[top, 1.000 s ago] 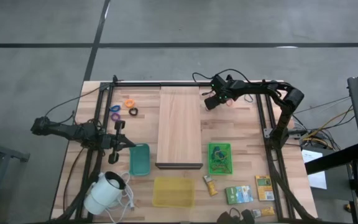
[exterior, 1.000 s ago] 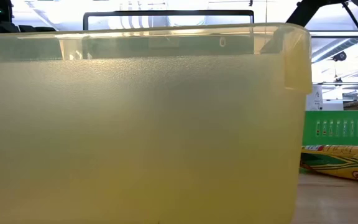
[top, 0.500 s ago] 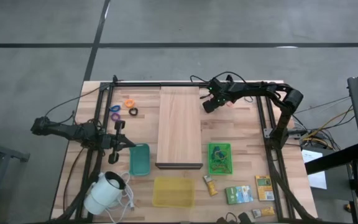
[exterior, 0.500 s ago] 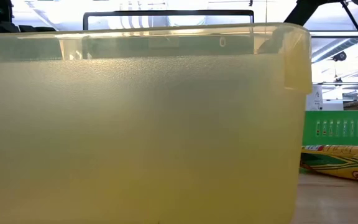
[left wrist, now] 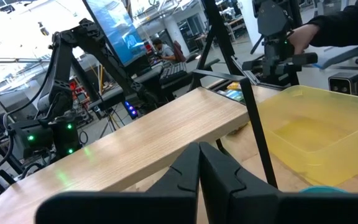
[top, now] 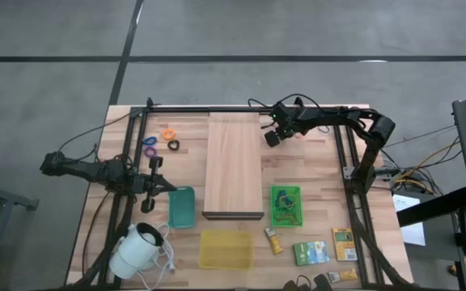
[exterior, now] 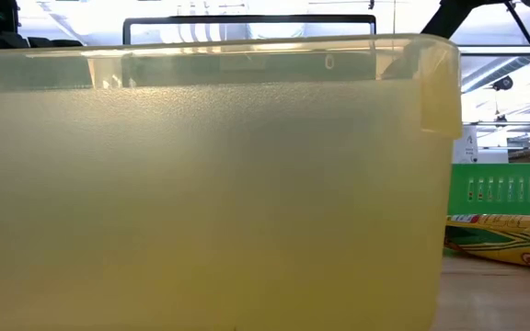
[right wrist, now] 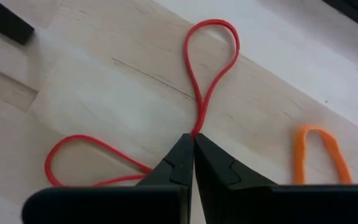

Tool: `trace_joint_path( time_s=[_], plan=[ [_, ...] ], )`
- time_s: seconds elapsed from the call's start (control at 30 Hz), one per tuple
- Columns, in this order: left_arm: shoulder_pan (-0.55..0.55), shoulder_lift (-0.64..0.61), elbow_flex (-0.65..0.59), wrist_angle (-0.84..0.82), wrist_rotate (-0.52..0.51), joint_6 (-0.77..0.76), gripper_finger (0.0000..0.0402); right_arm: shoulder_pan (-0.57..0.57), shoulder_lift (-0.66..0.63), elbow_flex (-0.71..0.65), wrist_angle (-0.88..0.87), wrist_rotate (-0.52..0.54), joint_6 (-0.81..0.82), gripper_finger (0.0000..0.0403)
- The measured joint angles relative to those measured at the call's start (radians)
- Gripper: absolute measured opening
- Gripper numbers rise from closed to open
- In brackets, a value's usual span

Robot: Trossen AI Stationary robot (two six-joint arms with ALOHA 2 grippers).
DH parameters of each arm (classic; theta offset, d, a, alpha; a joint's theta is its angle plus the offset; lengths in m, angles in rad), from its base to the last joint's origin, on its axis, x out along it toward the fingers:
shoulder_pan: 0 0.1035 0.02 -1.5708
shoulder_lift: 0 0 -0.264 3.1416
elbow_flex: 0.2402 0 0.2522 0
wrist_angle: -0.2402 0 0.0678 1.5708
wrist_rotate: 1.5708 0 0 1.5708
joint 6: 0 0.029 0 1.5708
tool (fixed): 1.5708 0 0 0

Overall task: Pick & Place Office Desk Supplies
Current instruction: Put the red rubber band into the green bin

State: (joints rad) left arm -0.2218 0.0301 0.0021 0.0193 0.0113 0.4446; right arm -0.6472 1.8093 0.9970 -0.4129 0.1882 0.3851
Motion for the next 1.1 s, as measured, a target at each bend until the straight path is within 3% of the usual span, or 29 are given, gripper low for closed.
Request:
trace_joint_path(
  time_s=[0.23,0.47,0.8,1.1],
  plan=[
    [0.0,0.0,0.0,0.0,0.0,0.0,0.0012,-0.002,-0.047,-0.002,-0.024,-0.047,-0.01,0.0008],
    [0.0,0.0,0.0,0.0,0.0,0.0,0.0012,0.018,-0.157,-0.002,-0.165,-0.058,-0.03,0.0008],
    [-0.001,0.0,0.0,0.0,0.0,0.0,0.0012,0.059,-0.412,-0.002,-0.35,-0.069,-0.048,0.0008],
    [-0.001,0.0,0.0,0.0,0.0,0.0,0.0012,0.123,-0.706,-0.001,-0.362,-0.14,-0.047,0.0008]
  ],
)
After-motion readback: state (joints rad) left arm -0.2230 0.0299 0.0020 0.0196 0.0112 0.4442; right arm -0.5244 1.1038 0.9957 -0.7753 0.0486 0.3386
